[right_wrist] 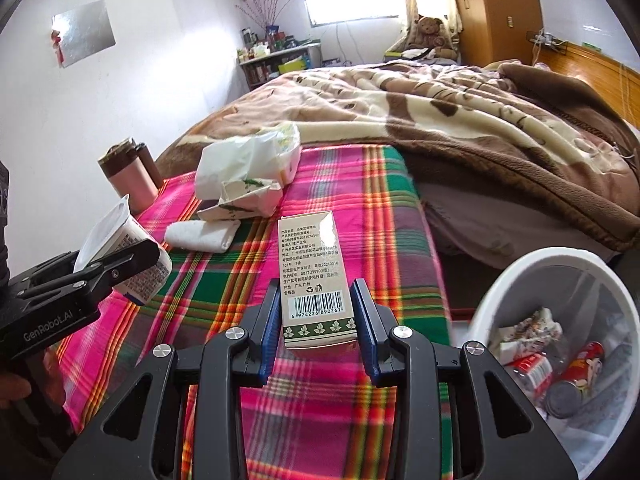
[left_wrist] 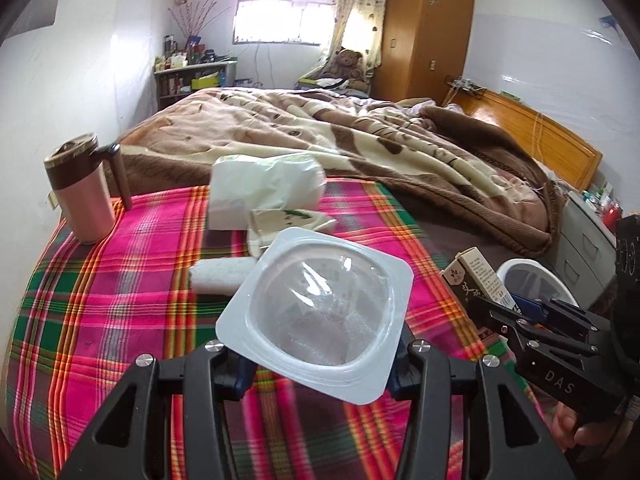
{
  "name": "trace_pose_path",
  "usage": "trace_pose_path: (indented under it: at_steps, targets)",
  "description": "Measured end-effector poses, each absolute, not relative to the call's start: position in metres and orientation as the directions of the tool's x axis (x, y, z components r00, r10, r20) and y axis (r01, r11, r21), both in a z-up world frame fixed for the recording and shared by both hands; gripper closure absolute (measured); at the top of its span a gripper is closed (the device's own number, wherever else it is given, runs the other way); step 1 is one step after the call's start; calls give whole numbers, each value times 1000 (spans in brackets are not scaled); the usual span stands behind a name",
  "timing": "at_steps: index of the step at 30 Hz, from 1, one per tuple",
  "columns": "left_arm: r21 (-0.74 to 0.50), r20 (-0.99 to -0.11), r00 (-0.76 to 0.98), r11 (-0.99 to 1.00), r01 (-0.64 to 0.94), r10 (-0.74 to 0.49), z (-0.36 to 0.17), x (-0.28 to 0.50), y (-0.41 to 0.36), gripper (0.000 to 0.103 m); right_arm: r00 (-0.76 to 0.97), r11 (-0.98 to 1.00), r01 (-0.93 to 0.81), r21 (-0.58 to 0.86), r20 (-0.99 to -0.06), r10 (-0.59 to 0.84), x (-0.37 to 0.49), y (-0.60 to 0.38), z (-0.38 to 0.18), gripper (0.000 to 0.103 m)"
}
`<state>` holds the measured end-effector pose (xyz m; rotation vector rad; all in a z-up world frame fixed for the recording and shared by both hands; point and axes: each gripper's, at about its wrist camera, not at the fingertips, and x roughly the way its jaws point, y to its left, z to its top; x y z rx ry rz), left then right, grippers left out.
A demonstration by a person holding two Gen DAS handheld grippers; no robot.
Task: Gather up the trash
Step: 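Carry the yogurt cup with the left tool while the right tool carries the box over the wastebasket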
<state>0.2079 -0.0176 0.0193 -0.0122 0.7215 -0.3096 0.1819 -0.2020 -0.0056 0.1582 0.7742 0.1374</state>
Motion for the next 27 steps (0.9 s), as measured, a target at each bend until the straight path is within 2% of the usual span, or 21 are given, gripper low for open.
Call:
trace_pose_path:
  at_steps: [27]
  targets:
    - [-106, -604, 652, 857, 504, -458, 42, 155, -142, 53, 771, 970, 170, 175, -637, -20, 112, -308, 18, 68]
